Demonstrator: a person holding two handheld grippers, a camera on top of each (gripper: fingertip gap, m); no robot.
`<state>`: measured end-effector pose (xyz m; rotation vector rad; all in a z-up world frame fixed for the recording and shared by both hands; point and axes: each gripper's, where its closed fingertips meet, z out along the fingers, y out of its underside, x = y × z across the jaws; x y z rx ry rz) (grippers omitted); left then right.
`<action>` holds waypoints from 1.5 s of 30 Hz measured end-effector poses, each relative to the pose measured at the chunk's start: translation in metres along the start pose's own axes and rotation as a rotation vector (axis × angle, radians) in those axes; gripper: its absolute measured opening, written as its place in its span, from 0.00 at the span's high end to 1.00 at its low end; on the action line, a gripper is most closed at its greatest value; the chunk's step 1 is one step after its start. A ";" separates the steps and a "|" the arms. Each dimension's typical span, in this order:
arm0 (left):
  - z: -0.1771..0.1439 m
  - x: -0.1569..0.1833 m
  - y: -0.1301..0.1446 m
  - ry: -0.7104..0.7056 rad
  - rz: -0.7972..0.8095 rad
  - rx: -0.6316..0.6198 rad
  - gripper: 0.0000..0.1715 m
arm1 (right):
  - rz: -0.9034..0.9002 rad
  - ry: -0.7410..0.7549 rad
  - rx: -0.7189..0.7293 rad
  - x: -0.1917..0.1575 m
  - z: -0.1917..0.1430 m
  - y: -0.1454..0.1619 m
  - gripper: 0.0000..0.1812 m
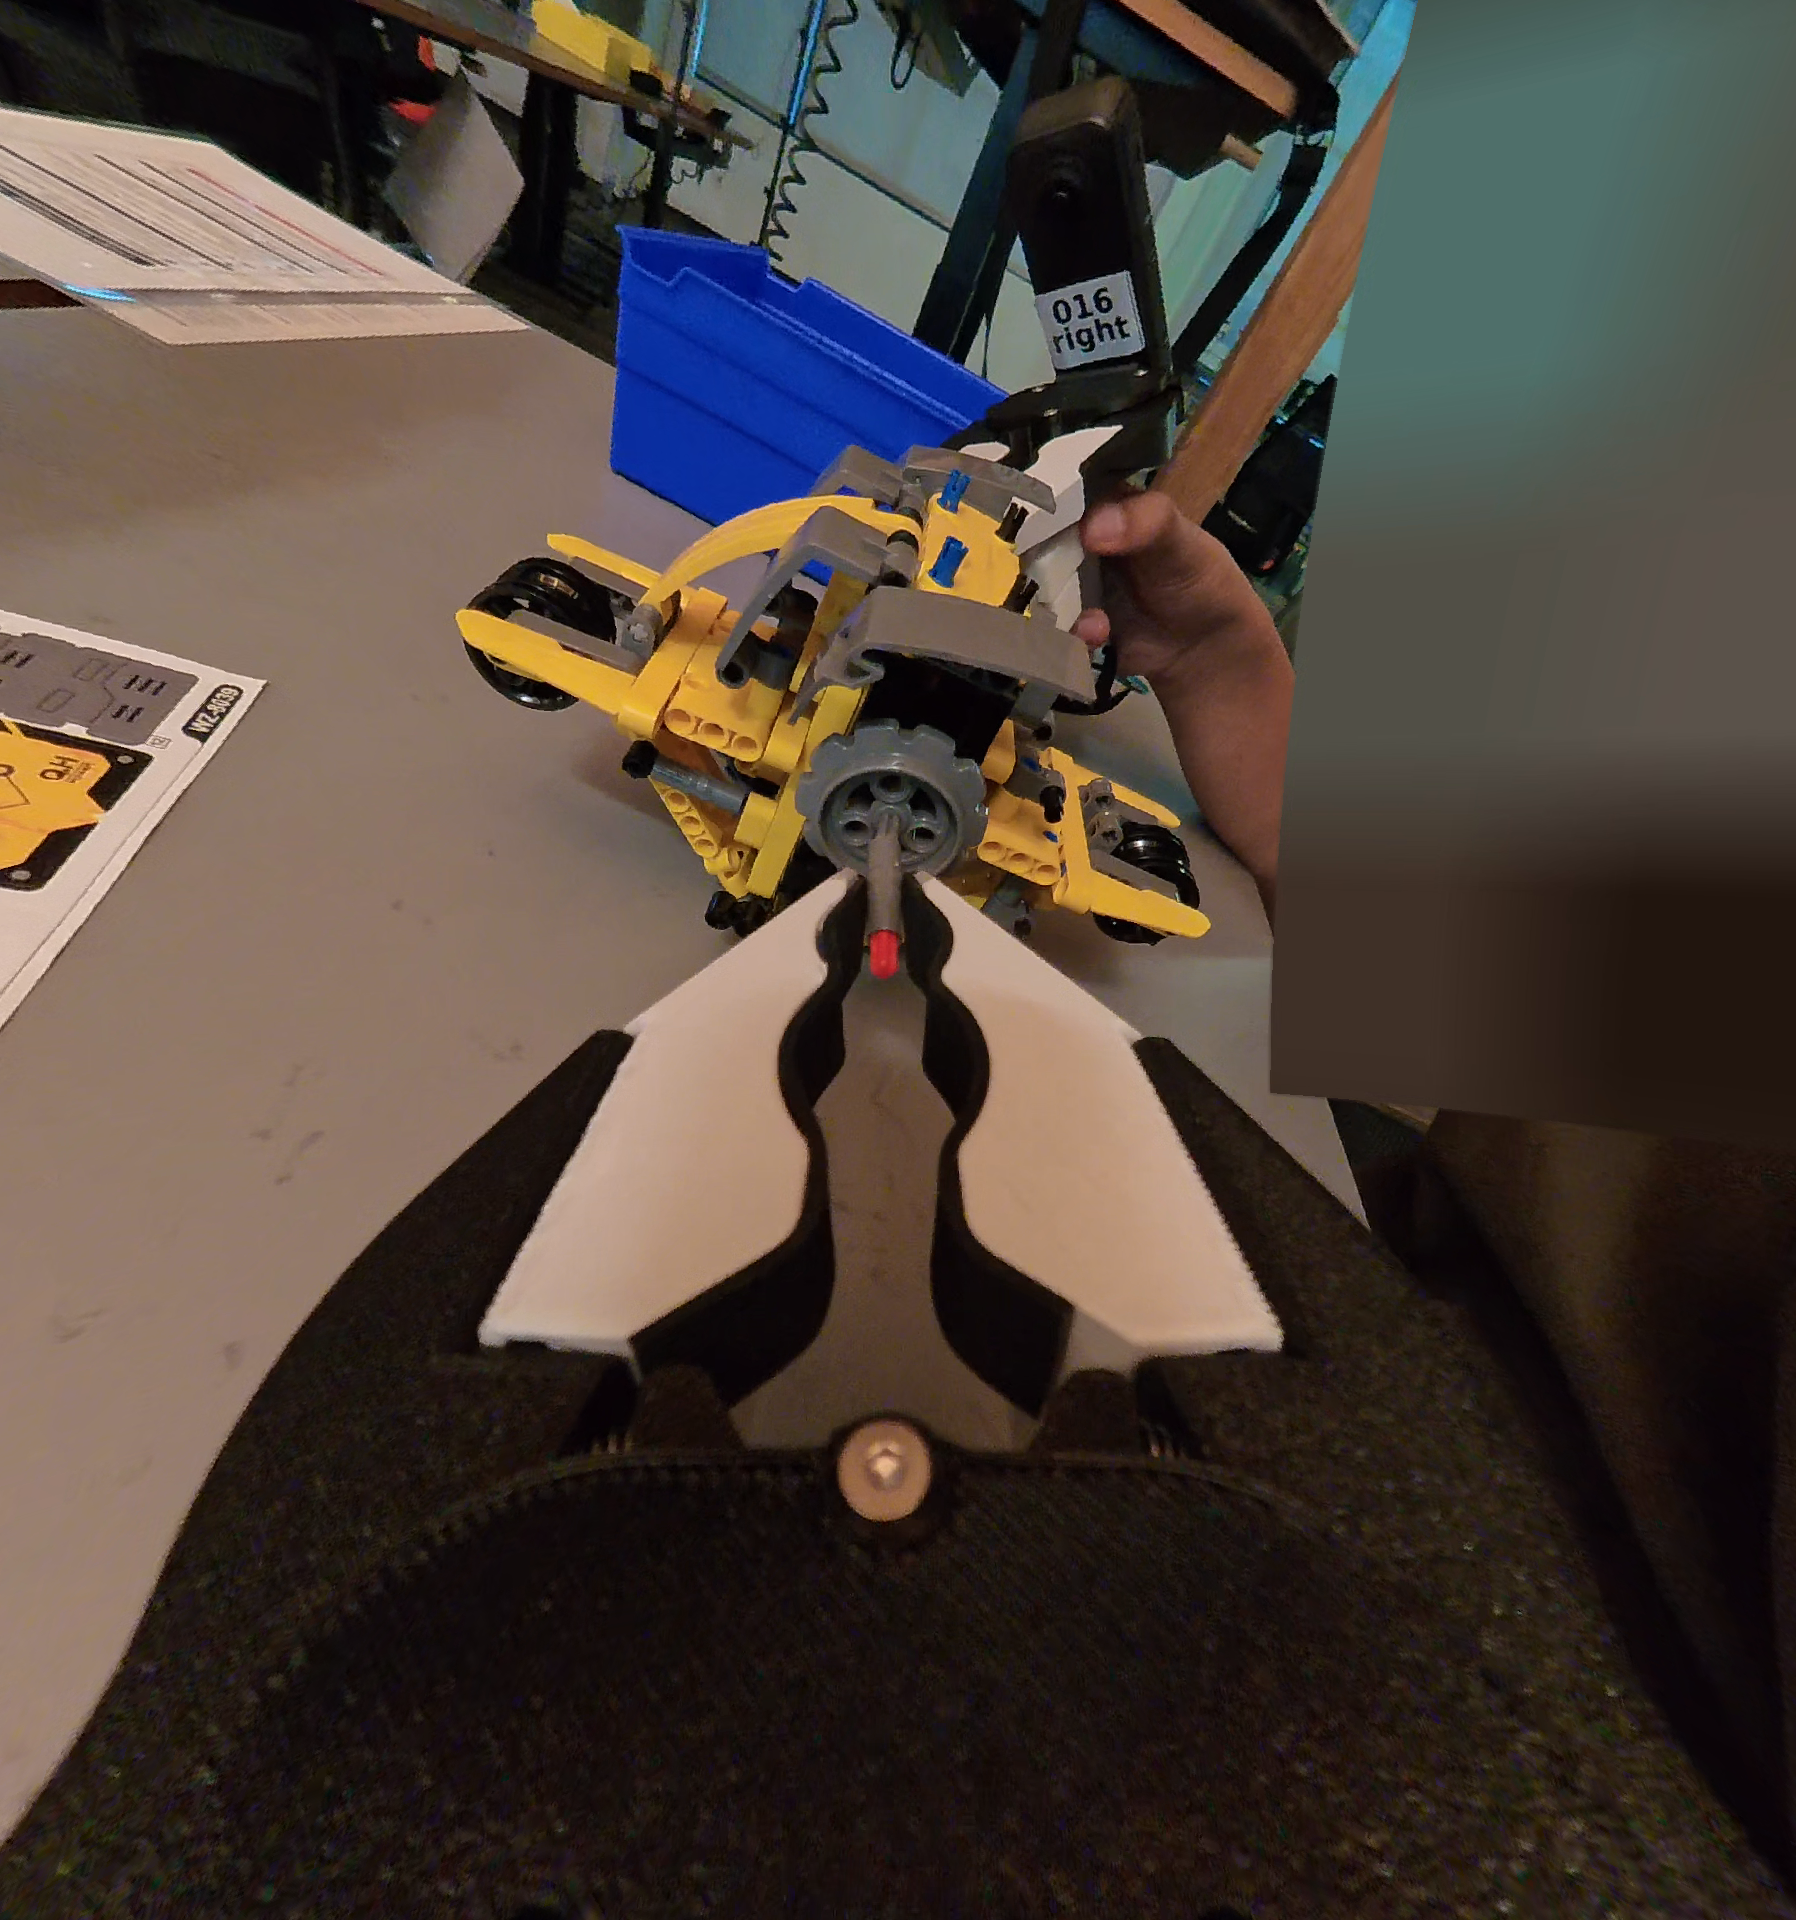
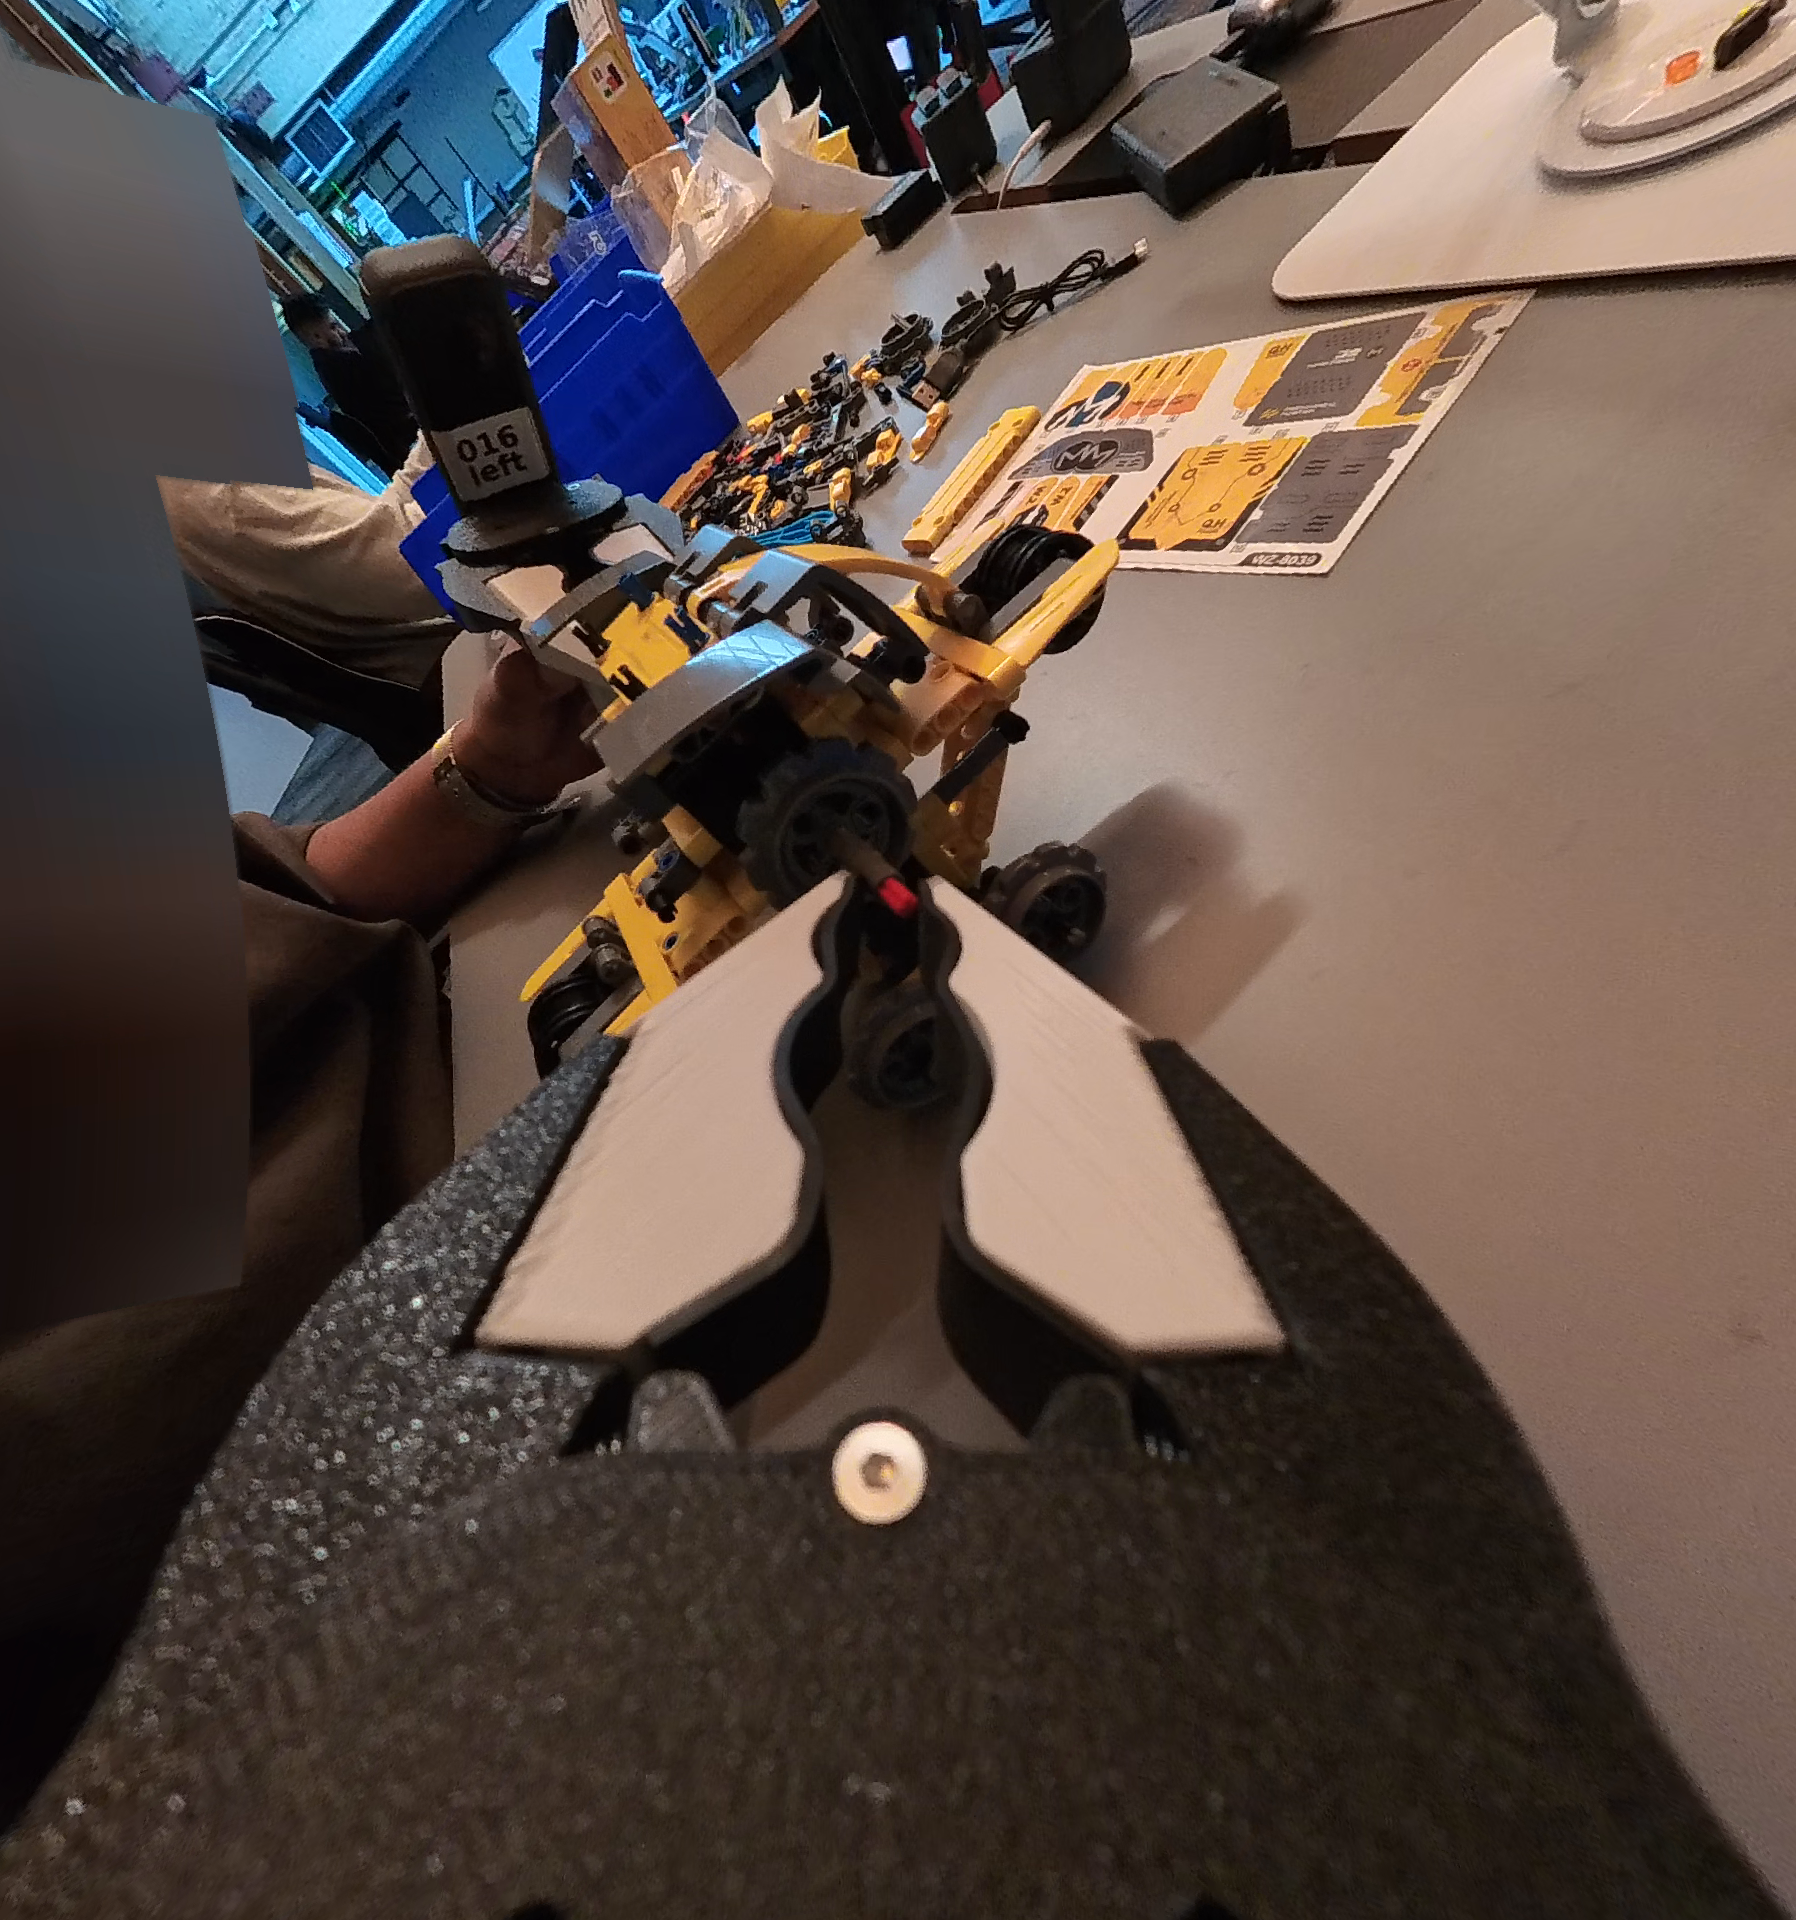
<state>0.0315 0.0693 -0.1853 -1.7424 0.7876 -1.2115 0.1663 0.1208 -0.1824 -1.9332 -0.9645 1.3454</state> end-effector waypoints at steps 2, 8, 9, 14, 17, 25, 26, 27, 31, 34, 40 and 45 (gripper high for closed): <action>0.000 0.000 0.000 0.000 0.001 0.001 0.98 | 0.001 -0.001 0.000 0.000 0.000 0.000 0.95; 0.000 0.001 -0.001 0.000 0.009 0.004 0.98 | 0.003 -0.002 0.002 0.000 0.000 0.000 0.95; 0.000 0.001 -0.001 0.000 0.011 0.004 0.98 | 0.003 -0.002 0.003 0.001 0.000 0.000 0.95; 0.000 0.001 -0.001 -0.001 0.016 -0.002 0.97 | 0.001 0.000 0.003 0.001 0.001 0.000 0.95; 0.000 0.001 -0.002 -0.002 0.017 -0.005 0.97 | 0.001 0.000 0.003 0.001 0.001 0.000 0.95; 0.000 0.001 -0.001 -0.009 0.024 -0.012 0.97 | -0.002 0.003 0.004 0.001 0.001 0.000 0.95; 0.000 0.001 -0.001 -0.007 0.021 -0.012 0.97 | -0.002 0.003 0.005 0.001 0.001 -0.001 0.95; 0.000 0.001 -0.001 -0.004 0.017 -0.011 0.97 | -0.003 0.004 0.006 0.001 0.001 -0.001 0.95; 0.000 0.002 -0.002 0.015 -0.015 -0.007 0.97 | -0.003 0.004 0.009 0.001 0.001 -0.001 0.95; 0.001 0.001 0.001 0.034 -0.060 -0.020 0.97 | -0.002 0.004 0.009 0.001 0.001 -0.001 0.95; 0.001 0.002 -0.002 0.052 -0.107 -0.014 0.97 | -0.001 0.007 0.011 0.002 0.001 -0.001 0.95; 0.002 0.002 -0.002 0.088 -0.182 -0.027 0.97 | 0.004 0.000 0.014 0.002 0.001 -0.002 0.95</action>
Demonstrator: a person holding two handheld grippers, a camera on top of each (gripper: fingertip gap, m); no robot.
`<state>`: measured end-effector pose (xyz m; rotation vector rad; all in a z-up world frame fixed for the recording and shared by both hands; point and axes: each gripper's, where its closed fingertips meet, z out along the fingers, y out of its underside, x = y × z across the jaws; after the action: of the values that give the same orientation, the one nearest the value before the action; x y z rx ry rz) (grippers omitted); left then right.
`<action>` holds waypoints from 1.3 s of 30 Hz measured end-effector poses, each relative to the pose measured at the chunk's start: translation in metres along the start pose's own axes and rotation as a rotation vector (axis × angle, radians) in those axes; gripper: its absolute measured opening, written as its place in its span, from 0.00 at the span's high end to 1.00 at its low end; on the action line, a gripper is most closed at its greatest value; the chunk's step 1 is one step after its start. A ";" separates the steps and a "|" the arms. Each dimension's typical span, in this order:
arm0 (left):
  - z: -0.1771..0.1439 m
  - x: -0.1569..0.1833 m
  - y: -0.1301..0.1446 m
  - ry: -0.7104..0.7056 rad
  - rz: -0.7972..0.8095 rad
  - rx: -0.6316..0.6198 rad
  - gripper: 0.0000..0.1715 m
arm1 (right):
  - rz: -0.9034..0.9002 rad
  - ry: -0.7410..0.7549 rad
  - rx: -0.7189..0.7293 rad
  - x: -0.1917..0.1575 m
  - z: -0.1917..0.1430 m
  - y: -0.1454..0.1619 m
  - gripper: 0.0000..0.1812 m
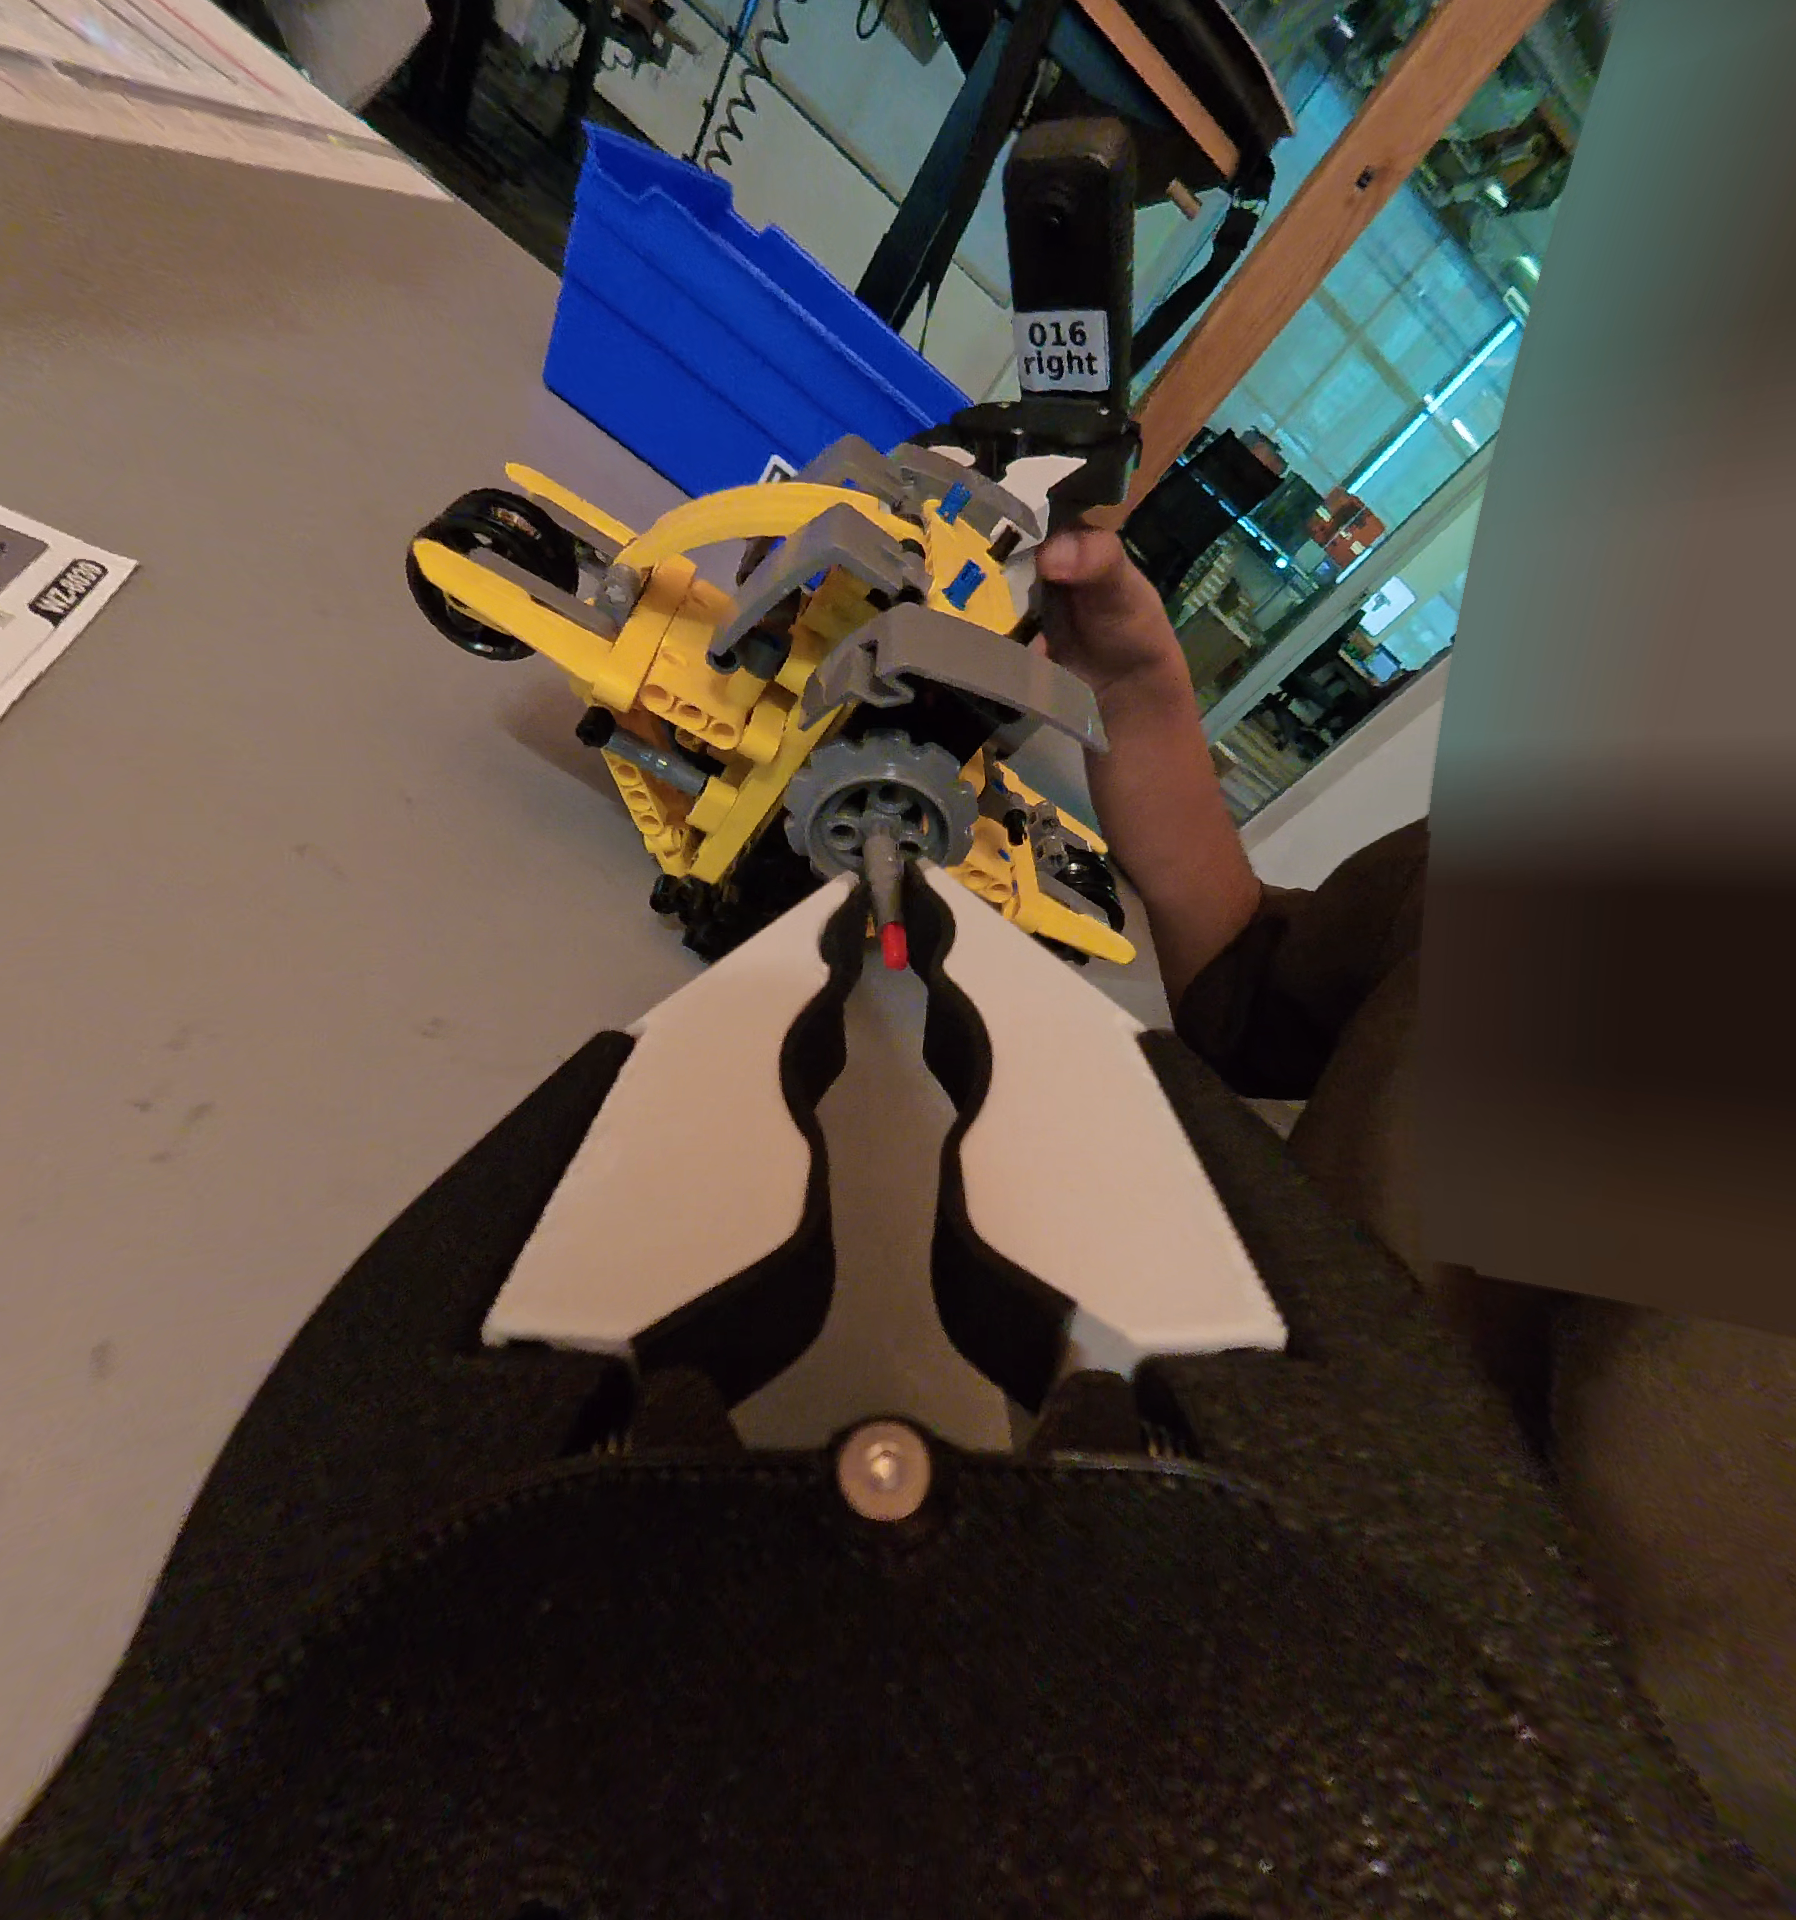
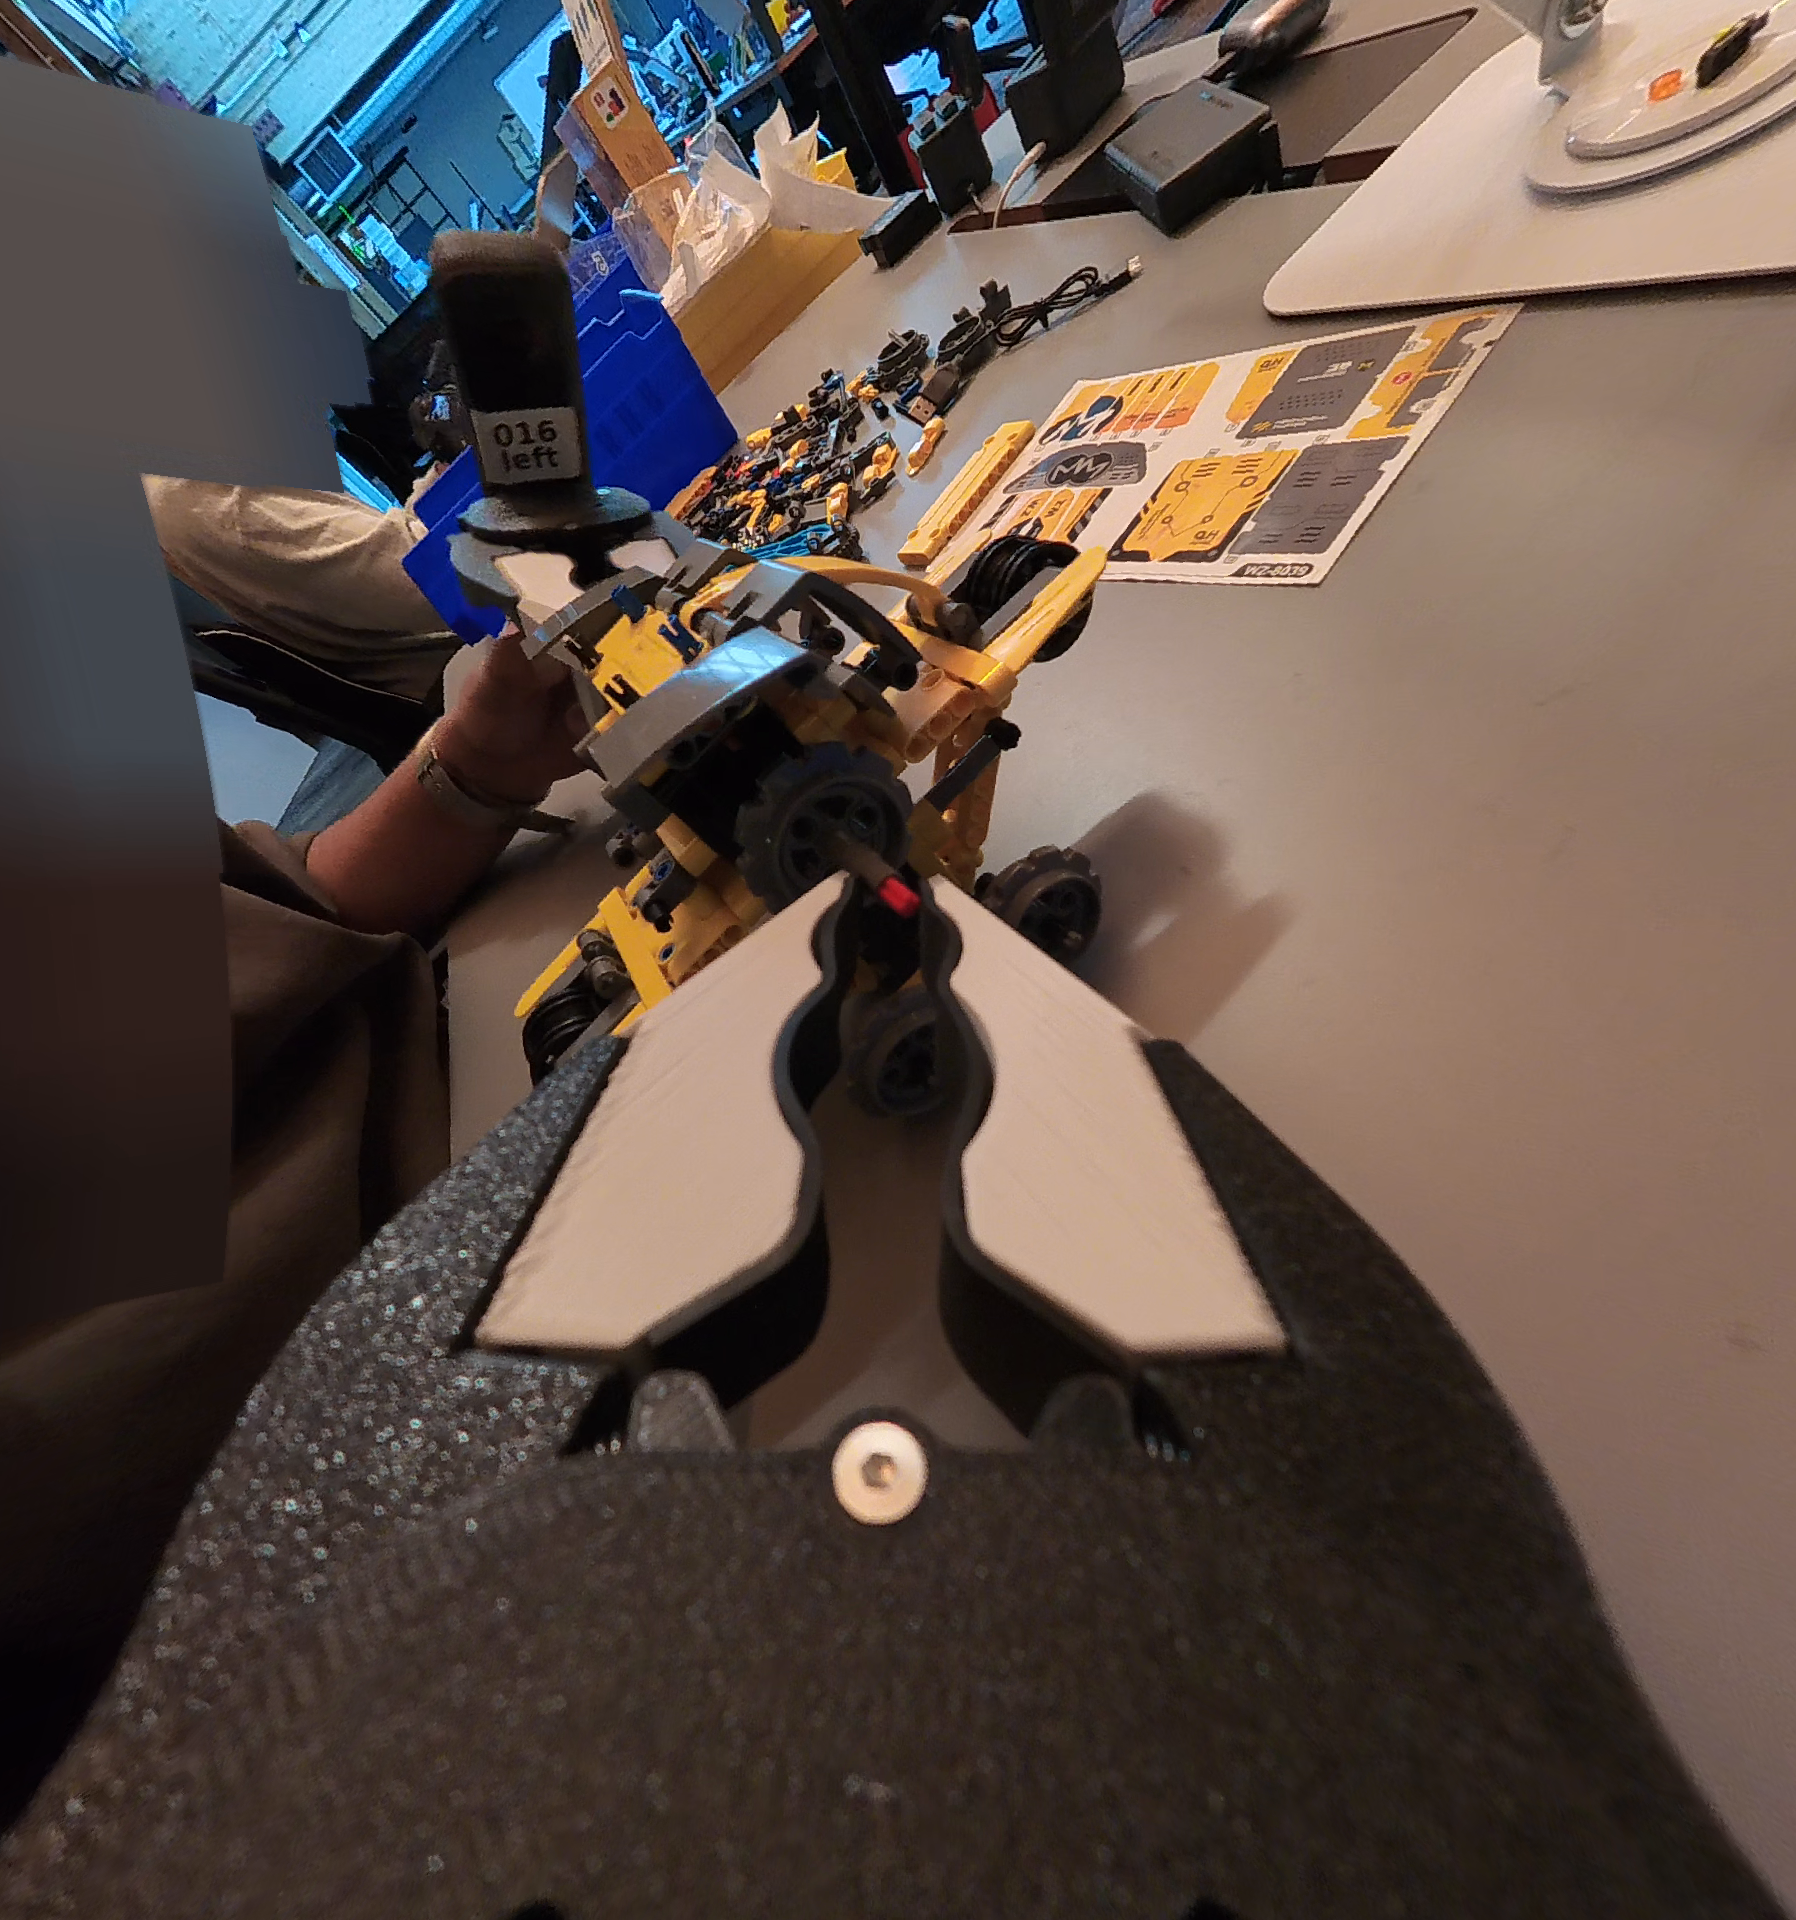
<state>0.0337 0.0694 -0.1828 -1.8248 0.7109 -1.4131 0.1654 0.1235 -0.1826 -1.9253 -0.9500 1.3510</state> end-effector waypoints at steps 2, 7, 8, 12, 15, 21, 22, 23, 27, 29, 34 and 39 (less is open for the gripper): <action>0.001 0.000 0.001 0.011 -0.028 -0.007 0.97 | 0.001 0.002 0.000 0.001 0.000 0.000 0.94; 0.001 -0.001 0.000 0.016 -0.038 0.001 0.97 | 0.005 -0.001 0.002 0.001 0.000 0.000 0.95; 0.001 -0.001 0.000 0.017 -0.040 0.002 0.97 | 0.007 -0.001 0.003 0.001 0.000 0.000 0.95; 0.001 -0.001 -0.001 0.029 -0.052 0.008 0.97 | 0.011 0.001 0.007 0.002 0.000 0.000 0.95; 0.001 -0.001 -0.002 0.037 -0.062 0.002 0.97 | 0.018 0.001 0.012 0.003 0.001 -0.001 0.95; 0.003 -0.001 -0.005 0.032 -0.046 0.015 0.98 | 0.036 0.001 0.007 0.005 -0.001 0.001 0.94; 0.004 -0.001 -0.005 0.032 -0.045 0.020 0.98 | 0.040 -0.002 0.006 0.005 -0.001 0.001 0.95; 0.004 -0.001 -0.005 0.031 -0.043 0.025 0.98 | 0.042 -0.006 0.005 0.005 -0.001 0.002 0.95; 0.005 0.000 -0.005 0.027 -0.036 0.034 0.98 | 0.043 0.002 0.005 0.007 -0.001 0.002 0.95; 0.006 0.002 -0.004 0.029 -0.031 0.035 0.98 | 0.045 0.008 0.007 0.008 -0.001 0.002 0.95; 0.005 0.003 -0.002 0.011 -0.015 0.049 0.98 | 0.050 0.003 0.012 0.008 0.000 0.001 0.95; 0.006 0.003 -0.001 -0.035 0.020 0.053 0.97 | 0.038 0.018 0.009 0.007 -0.001 0.001 0.94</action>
<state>0.0399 0.0691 -0.1808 -1.7925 0.6657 -1.3711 0.1680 0.1290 -0.1870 -1.9542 -0.9018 1.3550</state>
